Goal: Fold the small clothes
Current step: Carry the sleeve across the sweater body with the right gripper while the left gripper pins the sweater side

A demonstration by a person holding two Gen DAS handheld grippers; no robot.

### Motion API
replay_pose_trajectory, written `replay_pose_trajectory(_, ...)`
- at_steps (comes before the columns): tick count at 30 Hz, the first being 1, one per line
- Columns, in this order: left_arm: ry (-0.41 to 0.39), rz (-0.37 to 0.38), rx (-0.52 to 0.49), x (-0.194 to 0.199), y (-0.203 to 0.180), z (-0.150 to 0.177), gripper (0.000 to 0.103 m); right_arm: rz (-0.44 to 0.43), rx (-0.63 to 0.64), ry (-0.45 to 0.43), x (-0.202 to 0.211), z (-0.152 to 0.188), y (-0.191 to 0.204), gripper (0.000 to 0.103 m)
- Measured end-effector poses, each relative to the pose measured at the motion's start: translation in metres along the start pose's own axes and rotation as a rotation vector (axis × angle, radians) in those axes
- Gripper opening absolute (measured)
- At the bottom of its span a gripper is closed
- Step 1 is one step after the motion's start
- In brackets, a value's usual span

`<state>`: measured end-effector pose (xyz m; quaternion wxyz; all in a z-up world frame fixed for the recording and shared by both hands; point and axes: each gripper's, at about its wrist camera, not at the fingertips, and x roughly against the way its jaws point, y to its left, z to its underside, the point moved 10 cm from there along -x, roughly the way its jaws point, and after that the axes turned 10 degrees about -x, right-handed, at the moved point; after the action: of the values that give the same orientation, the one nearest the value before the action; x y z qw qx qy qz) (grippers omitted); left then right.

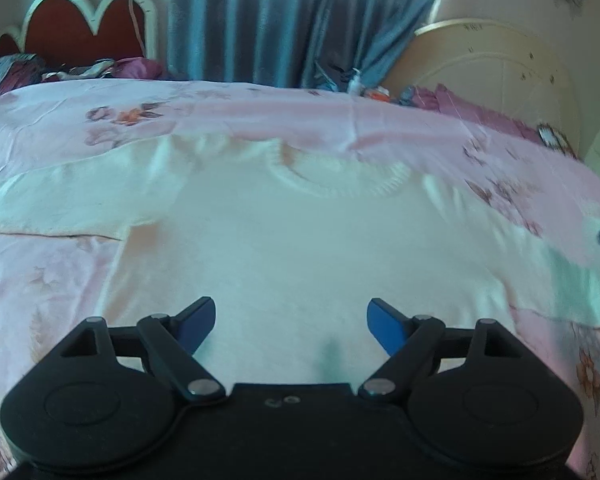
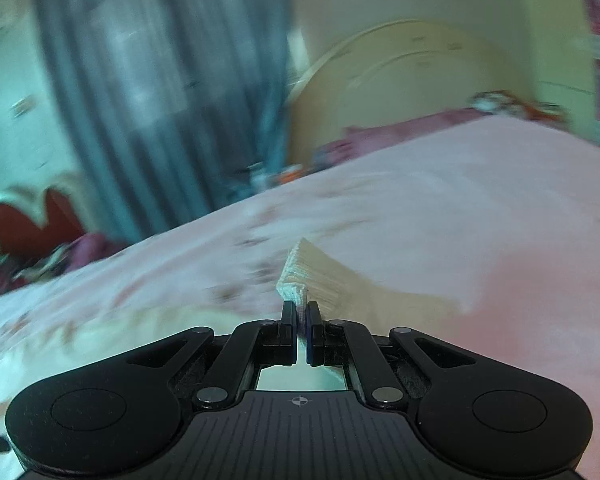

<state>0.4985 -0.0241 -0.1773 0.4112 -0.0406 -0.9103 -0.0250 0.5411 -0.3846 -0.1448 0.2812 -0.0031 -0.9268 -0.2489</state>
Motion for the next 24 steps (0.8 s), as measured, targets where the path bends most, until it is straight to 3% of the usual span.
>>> replay_pose_trajectory(9, -0.008, -0.051, 0.080, 0.012, 0.078, 0.025, 0.080, -0.155, 0.227, 0.141, -0.067, 0.097, 0.166, 0.003)
replay_pose_trajectory(14, 0.003, -0.056, 0.122, 0.019, 0.114, 0.039, 0.081, -0.213, 0.298, 0.221, -0.095, 0.146, 0.208, 0.003)
replay_pose_trajectory(18, -0.003, -0.019, 0.115, 0.019, 0.125, 0.036, 0.087, -0.181, 0.384, 0.289, -0.111, 0.184, 0.227, 0.004)
replay_pose_trajectory(19, -0.016, 0.004, 0.111, 0.019, 0.124, 0.031, 0.090, -0.156, 0.425, 0.262, -0.108, 0.185, 0.229, 0.014)
replay_pose_trajectory(20, -0.029, 0.021, 0.108, 0.018, 0.123, 0.026, 0.094, -0.142, 0.439, 0.241, -0.103, 0.183, 0.228, 0.048)
replay_pose_trajectory(21, -0.043, 0.038, 0.103, 0.017, 0.120, 0.020, 0.095, -0.142, 0.427, 0.214, -0.095, 0.179, 0.225, 0.064)
replay_pose_trajectory(22, -0.058, 0.066, 0.094, 0.014, 0.114, 0.011, 0.093, -0.149, 0.406, 0.189, -0.086, 0.171, 0.217, 0.074)
replay_pose_trajectory(23, -0.068, 0.102, 0.088, 0.009, 0.108, 0.004, 0.091, -0.138, 0.391, 0.186, -0.076, 0.167, 0.207, 0.074)
replay_pose_trajectory(24, -0.073, 0.143, 0.083, 0.003, 0.099, -0.002, 0.082, -0.117, 0.373, 0.182, -0.069, 0.162, 0.195, 0.073)
